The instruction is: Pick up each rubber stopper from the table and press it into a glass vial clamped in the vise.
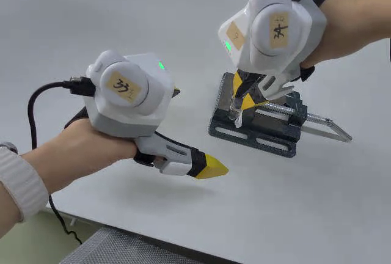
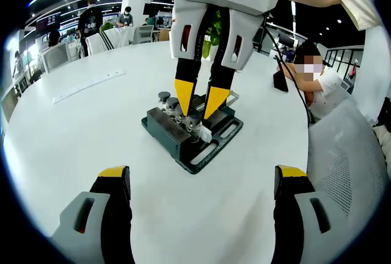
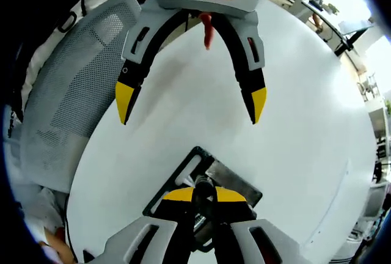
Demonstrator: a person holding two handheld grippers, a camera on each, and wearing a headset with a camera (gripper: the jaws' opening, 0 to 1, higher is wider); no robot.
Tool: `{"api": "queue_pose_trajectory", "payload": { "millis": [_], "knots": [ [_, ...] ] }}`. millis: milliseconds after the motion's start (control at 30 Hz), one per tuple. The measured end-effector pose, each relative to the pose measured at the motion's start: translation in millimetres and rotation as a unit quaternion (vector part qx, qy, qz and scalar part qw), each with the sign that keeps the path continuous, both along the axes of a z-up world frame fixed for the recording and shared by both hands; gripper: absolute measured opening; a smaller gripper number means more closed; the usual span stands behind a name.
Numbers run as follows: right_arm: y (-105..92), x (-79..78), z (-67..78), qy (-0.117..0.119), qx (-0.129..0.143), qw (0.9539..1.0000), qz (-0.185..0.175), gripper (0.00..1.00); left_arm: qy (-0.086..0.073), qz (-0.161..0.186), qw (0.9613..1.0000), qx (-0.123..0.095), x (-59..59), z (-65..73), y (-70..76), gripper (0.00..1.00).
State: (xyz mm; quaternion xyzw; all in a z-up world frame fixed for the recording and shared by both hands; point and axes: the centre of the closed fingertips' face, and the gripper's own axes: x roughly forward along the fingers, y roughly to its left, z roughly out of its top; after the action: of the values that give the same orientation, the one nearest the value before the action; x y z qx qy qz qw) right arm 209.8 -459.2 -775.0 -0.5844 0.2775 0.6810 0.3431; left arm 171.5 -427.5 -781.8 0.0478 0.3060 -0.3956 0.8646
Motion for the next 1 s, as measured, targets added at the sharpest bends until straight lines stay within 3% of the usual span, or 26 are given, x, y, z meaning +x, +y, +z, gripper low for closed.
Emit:
{"api": "queue_pose_trajectory", "payload": {
  "millis": [233, 567, 1000],
  "knots": [
    [0.1, -2.7, -0.3, -0.001, -0.007, 0.9994, -0.035, 0.05, -0.001, 0.001, 1.0000, -0.001, 0.5, 0.3, 0.1, 0.98],
    [0.1, -1.9, 0.8, 0.000, 0.005, 0.9999, -0.009, 0.07, -0.002, 0.003, 1.0000, 0.000, -0.6, 1.4, 0.9, 0.97],
    [-0.3, -3.0, 0.9, -0.002, 0.016, 0.9999, -0.003, 0.08, -0.002, 0.003, 1.0000, 0.000, -0.3, 1.3, 0.5, 0.97]
  ]
}}
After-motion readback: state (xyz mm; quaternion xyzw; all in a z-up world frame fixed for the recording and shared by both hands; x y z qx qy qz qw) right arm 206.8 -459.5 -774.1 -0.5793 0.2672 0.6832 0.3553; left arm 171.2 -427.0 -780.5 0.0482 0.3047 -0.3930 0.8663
